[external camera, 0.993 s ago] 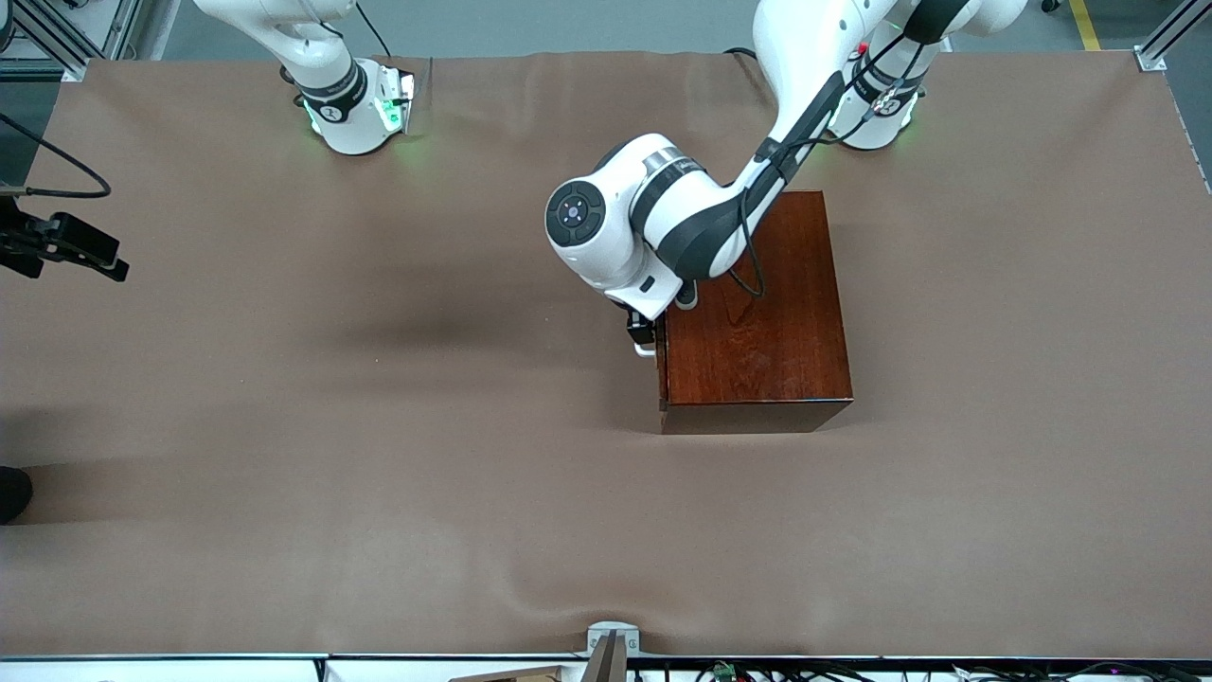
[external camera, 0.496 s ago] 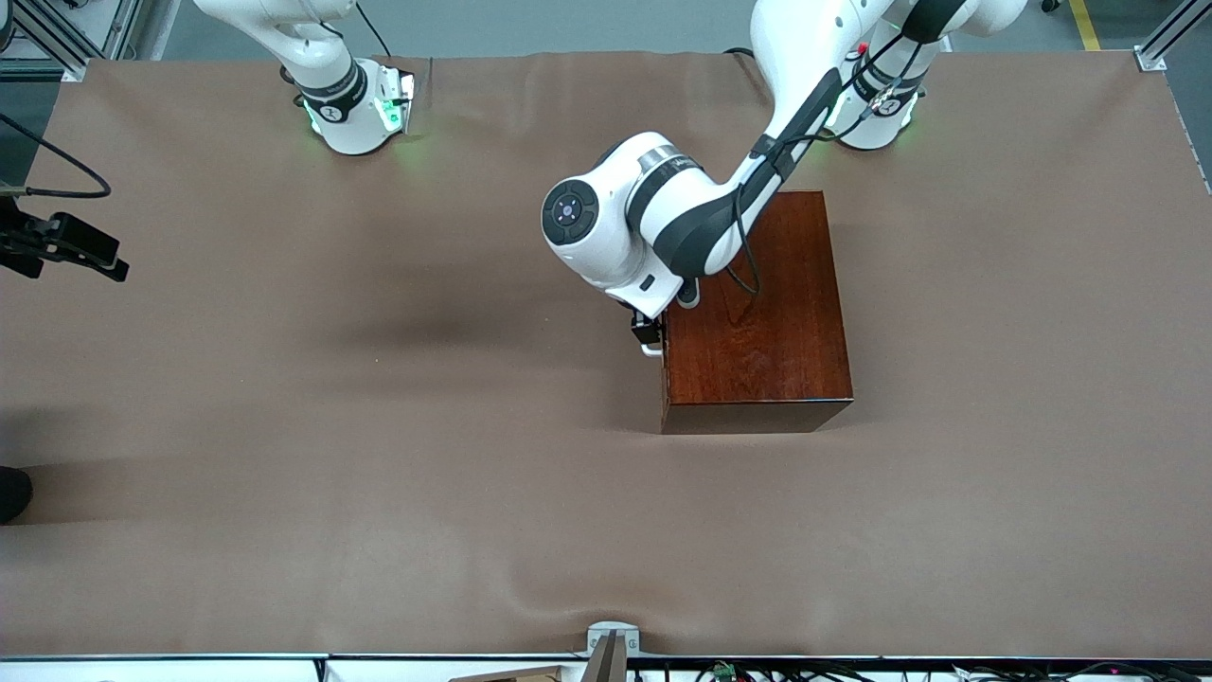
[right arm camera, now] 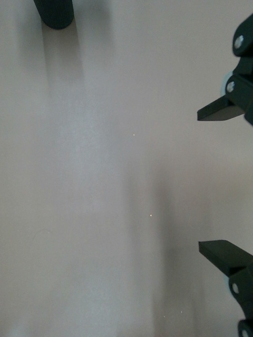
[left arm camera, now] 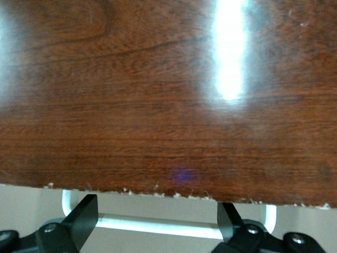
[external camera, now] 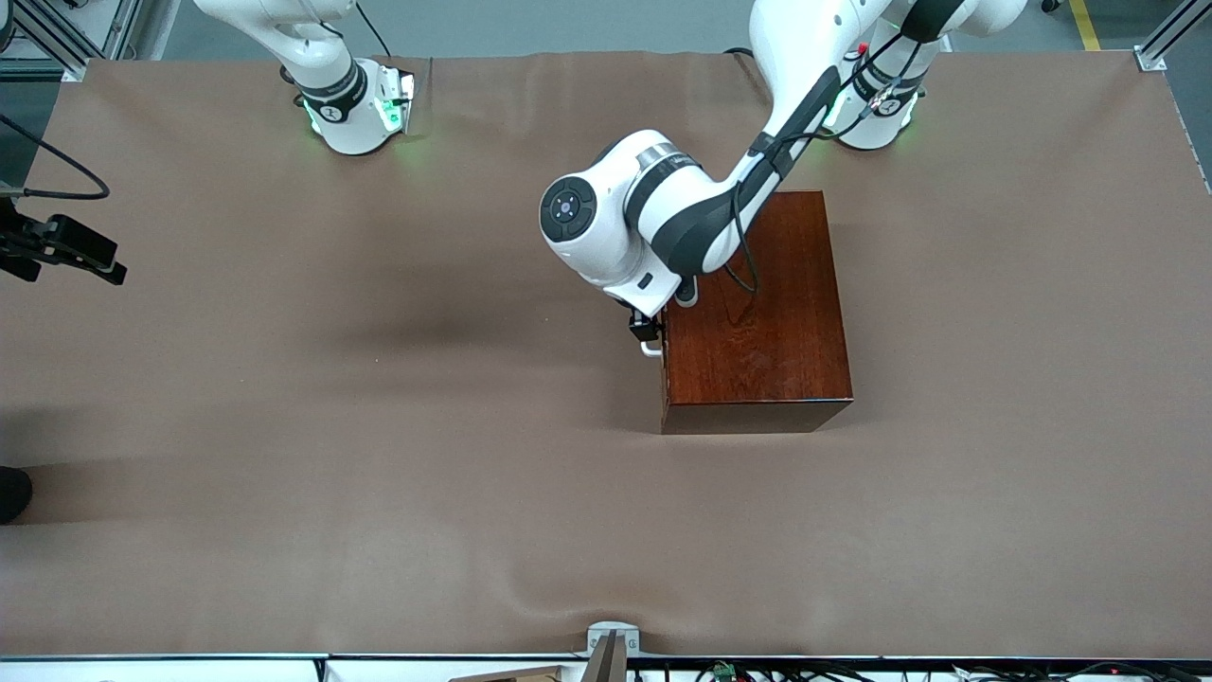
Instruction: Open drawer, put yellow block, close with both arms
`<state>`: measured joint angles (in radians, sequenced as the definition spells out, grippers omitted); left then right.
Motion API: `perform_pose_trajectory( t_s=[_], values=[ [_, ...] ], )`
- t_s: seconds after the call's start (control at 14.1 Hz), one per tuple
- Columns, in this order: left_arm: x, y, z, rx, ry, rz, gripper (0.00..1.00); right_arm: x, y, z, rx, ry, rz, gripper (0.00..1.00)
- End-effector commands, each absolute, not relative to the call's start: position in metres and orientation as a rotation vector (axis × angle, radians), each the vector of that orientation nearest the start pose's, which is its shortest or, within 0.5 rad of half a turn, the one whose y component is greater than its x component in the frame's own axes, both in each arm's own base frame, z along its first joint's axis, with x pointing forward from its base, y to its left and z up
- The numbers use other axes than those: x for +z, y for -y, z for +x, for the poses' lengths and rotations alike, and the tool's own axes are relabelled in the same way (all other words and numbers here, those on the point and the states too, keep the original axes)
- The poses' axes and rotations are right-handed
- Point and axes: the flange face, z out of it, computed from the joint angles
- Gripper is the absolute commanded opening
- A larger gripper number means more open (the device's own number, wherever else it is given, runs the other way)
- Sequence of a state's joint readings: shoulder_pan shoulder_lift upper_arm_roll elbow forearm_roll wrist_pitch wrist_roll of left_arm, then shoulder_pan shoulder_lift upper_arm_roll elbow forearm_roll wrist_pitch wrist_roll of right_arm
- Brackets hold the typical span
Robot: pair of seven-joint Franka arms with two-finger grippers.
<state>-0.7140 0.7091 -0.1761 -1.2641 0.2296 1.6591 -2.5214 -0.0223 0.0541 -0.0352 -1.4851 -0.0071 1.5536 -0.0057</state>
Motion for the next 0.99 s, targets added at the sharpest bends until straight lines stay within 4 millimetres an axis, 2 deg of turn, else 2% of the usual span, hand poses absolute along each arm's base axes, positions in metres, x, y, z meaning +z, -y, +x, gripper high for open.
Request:
perform_pose_trajectory(
  t_s=[0.0, 0.21, 0.43, 0.64, 0.71, 0.78, 0.92],
  values=[
    [0.329, 0.516, 0.483, 0.318, -2.444, 2.36, 1.0, 0.638, 0.032, 0.565, -0.043, -0.088, -3.156, 1.0],
    [0.334, 0.522, 0.483, 0.3, -2.416, 2.345, 1.0, 0.638, 0.032, 0.565, -0.043, -0.088, -3.156, 1.0],
    [0.352, 0.526, 0.493, 0.285, -2.384, 2.29, 1.0, 0.638, 0.032, 0.565, -0.043, -0.088, -3.154, 1.0],
    [0.369, 0.506, 0.525, 0.336, -2.397, 2.189, 1.0, 0.638, 0.033, 0.565, -0.043, -0.09, -3.152, 1.0],
    [0.373, 0.502, 0.53, 0.336, -2.401, 2.175, 1.0, 0.638, 0.033, 0.565, -0.043, -0.09, -3.151, 1.0],
    [0.388, 0.497, 0.535, 0.336, -2.397, 2.147, 1.0, 0.638, 0.033, 0.565, -0.043, -0.09, -3.151, 1.0],
    [0.405, 0.475, 0.553, 0.359, -2.424, 2.085, 1.0, 0.638, 0.033, 0.565, -0.043, -0.09, -3.149, 1.0]
  ],
)
